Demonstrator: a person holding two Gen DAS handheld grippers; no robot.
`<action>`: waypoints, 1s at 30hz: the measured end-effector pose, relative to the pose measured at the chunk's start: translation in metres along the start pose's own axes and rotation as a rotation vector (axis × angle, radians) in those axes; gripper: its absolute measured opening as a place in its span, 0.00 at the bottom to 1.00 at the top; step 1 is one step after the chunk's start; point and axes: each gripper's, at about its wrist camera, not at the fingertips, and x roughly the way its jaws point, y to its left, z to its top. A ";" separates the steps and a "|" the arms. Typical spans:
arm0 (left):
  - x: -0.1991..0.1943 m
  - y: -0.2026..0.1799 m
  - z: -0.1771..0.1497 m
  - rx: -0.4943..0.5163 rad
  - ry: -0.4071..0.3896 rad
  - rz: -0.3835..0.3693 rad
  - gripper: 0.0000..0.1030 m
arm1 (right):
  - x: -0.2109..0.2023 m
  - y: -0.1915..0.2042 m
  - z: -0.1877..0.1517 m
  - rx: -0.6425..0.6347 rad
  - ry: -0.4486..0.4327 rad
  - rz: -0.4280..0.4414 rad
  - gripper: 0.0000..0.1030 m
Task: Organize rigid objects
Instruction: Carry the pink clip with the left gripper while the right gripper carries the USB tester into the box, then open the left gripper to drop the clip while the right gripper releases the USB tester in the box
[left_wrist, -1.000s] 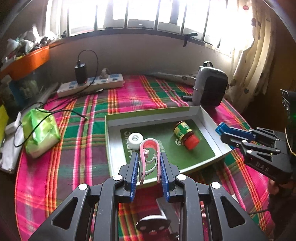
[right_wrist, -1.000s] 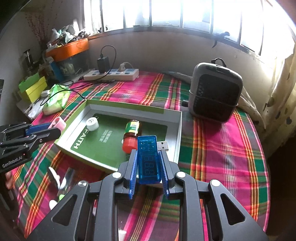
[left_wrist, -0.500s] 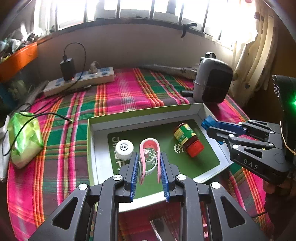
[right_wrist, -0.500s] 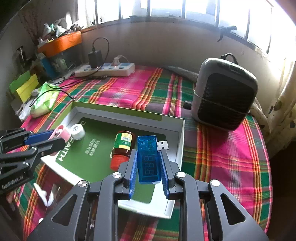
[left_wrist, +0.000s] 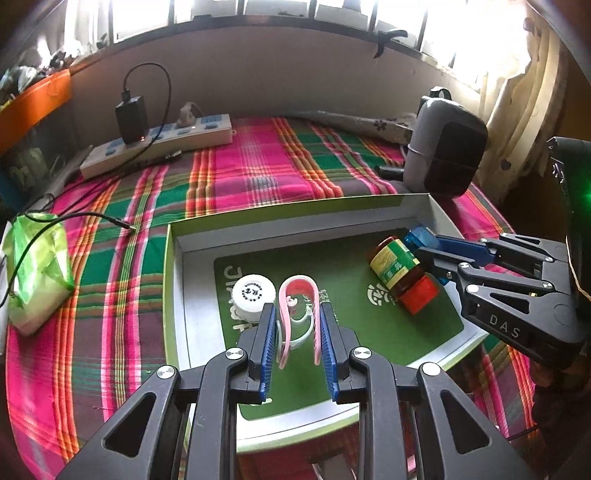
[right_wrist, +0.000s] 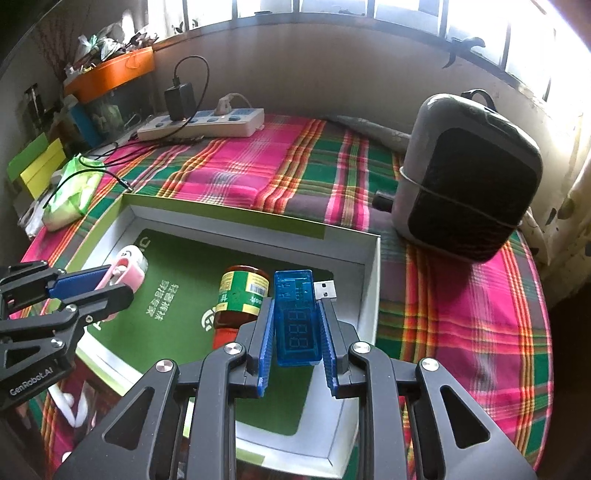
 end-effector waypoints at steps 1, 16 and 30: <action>0.001 0.001 0.000 -0.001 0.003 0.001 0.21 | 0.001 0.001 0.000 -0.001 0.003 0.006 0.24; 0.018 0.006 -0.005 -0.007 0.036 0.013 0.21 | 0.017 0.003 0.000 0.000 0.028 0.012 0.24; 0.018 0.004 -0.005 0.001 0.035 0.023 0.21 | 0.021 0.003 -0.002 0.003 0.029 0.005 0.24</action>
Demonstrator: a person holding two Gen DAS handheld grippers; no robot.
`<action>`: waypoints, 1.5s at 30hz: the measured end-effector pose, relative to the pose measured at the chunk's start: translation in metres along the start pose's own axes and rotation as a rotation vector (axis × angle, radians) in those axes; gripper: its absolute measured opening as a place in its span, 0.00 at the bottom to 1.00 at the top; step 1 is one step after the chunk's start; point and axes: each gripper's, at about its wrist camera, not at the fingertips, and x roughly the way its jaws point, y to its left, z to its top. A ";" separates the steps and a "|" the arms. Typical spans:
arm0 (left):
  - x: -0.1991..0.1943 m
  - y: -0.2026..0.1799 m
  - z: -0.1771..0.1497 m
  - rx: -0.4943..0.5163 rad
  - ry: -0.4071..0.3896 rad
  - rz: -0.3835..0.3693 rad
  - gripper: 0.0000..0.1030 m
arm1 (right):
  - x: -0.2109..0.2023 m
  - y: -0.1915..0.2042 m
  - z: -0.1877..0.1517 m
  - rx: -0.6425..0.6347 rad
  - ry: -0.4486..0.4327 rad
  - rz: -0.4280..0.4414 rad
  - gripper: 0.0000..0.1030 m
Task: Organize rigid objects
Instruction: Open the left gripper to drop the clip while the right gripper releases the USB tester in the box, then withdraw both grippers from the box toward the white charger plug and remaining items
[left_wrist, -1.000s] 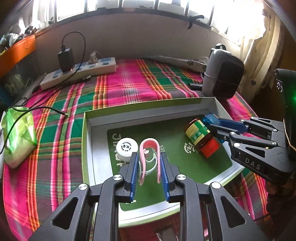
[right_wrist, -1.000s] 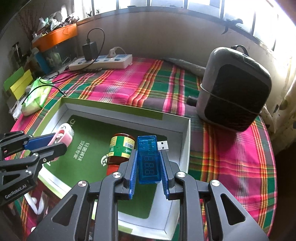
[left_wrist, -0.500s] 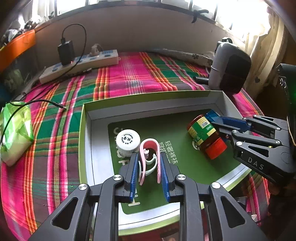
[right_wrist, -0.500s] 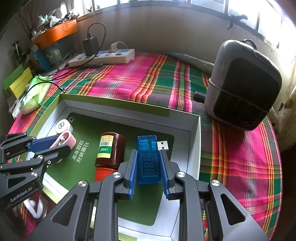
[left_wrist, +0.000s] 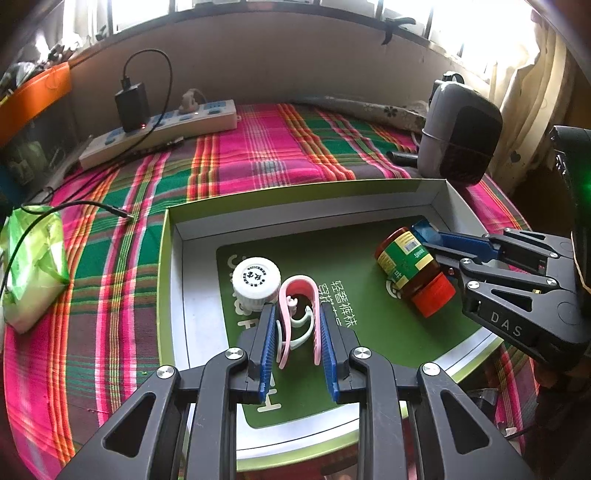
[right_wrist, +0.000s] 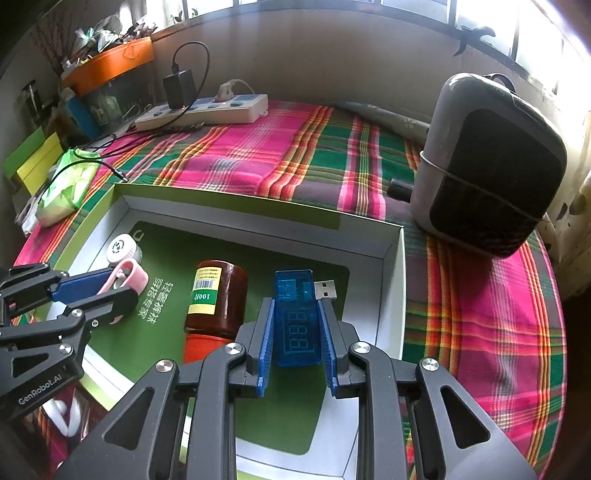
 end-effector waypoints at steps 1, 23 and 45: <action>0.000 0.000 0.000 0.001 0.001 0.001 0.22 | 0.000 0.000 0.000 0.002 0.000 0.000 0.24; -0.009 0.001 -0.002 0.003 -0.008 0.025 0.35 | -0.008 -0.002 -0.003 0.038 -0.020 0.001 0.38; -0.062 0.000 -0.022 -0.025 -0.082 0.037 0.35 | -0.054 0.008 -0.015 0.066 -0.094 0.002 0.41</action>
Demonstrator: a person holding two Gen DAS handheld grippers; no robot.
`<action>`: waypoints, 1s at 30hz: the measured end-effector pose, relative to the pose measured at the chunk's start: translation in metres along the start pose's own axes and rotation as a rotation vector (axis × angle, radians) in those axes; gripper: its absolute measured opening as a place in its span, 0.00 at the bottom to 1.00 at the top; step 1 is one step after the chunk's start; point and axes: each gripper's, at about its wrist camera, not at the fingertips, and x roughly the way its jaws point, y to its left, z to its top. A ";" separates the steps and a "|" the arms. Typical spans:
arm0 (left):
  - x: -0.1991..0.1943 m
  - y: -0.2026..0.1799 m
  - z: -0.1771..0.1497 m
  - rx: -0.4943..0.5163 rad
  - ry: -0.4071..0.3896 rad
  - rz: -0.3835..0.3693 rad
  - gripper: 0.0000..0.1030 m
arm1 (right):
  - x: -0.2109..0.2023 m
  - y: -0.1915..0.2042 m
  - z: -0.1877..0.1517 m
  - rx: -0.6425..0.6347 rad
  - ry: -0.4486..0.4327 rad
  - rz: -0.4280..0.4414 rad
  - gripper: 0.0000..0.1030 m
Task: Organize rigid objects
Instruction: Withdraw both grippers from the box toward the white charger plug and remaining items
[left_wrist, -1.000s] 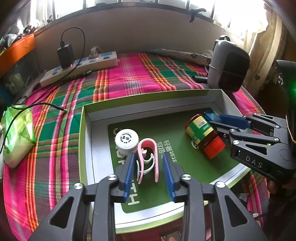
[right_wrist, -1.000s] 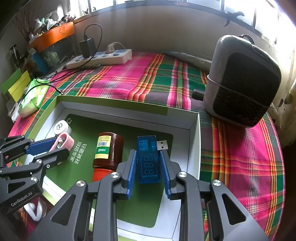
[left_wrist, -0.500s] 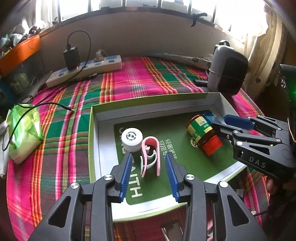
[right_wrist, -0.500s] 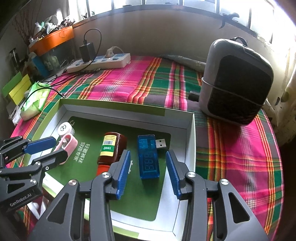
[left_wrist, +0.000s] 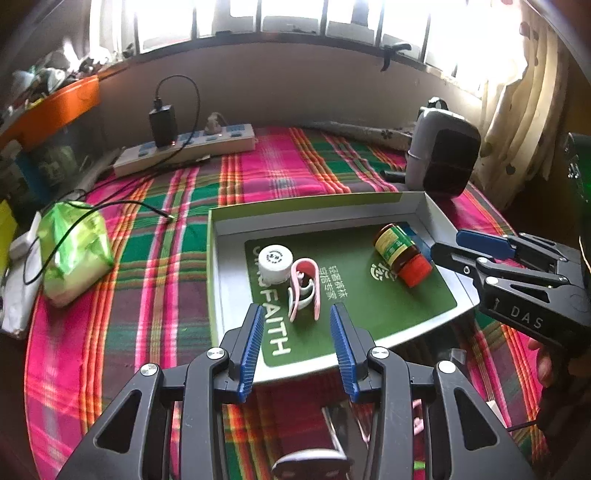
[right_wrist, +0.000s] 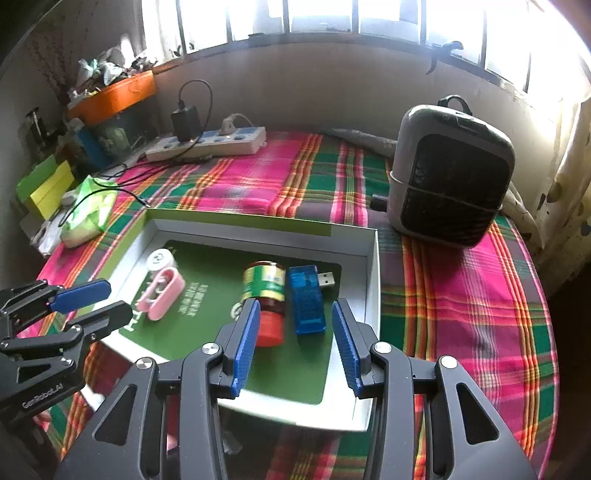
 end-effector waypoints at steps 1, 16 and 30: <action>-0.003 0.001 -0.001 -0.002 -0.006 0.002 0.35 | -0.003 0.002 -0.001 -0.001 -0.004 0.000 0.41; -0.042 0.032 -0.043 -0.093 -0.042 -0.044 0.41 | -0.050 0.017 -0.051 0.033 -0.030 0.018 0.49; -0.059 0.043 -0.081 -0.142 -0.039 -0.106 0.42 | -0.073 0.020 -0.102 0.090 -0.025 0.008 0.50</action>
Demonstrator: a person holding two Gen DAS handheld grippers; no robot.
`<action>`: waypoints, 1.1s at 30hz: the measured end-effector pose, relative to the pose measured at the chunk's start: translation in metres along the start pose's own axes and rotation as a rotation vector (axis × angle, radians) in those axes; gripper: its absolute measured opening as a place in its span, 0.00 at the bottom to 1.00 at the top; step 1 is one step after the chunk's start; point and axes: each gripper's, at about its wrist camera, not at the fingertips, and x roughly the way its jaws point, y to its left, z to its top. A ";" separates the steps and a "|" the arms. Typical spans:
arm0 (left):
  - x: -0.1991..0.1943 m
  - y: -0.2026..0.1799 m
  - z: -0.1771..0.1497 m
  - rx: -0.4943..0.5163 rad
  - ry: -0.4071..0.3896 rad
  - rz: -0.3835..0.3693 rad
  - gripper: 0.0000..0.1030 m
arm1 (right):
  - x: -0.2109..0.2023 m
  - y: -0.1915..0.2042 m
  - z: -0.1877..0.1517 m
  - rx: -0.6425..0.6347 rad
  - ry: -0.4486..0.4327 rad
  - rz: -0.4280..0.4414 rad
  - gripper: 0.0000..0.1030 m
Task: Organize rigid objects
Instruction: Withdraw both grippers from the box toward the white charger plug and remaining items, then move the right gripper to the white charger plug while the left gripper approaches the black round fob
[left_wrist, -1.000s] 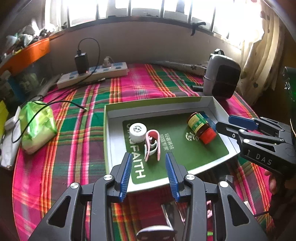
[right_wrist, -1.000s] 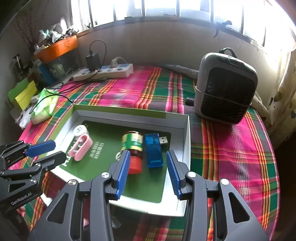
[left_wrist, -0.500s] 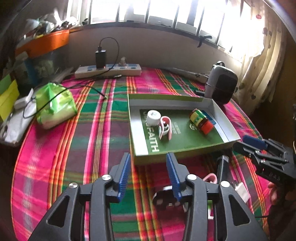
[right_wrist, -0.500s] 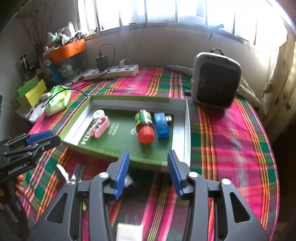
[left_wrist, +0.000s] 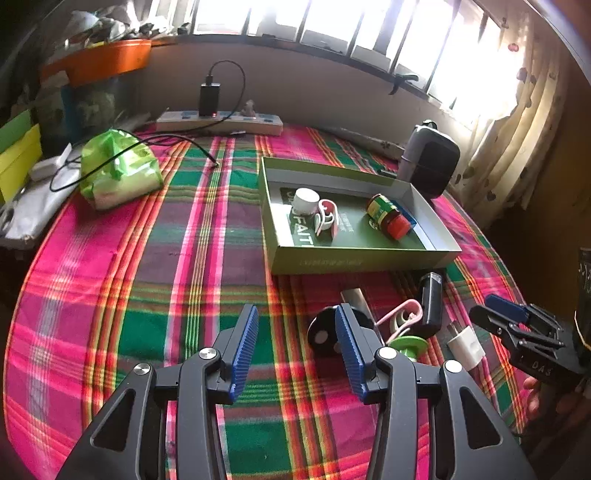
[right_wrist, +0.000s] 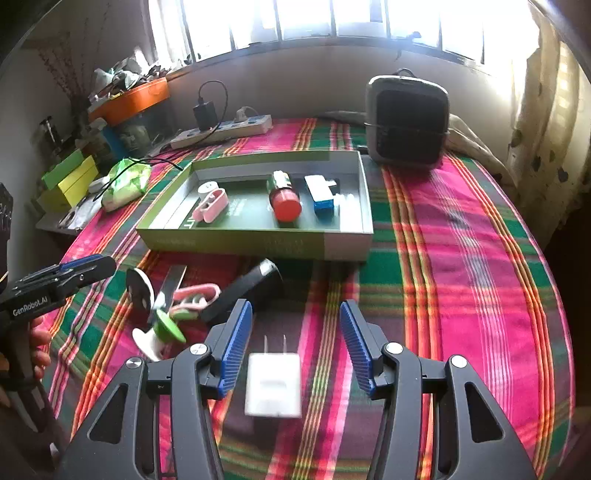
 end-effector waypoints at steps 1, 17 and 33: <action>0.000 0.001 -0.001 -0.003 0.001 -0.003 0.42 | -0.002 0.000 -0.003 -0.002 -0.001 -0.008 0.50; 0.005 0.001 -0.008 0.022 0.028 -0.081 0.42 | 0.000 0.016 -0.034 -0.023 0.043 -0.035 0.56; 0.016 -0.011 -0.004 0.105 0.069 -0.157 0.42 | 0.010 0.016 -0.039 -0.024 0.073 -0.109 0.56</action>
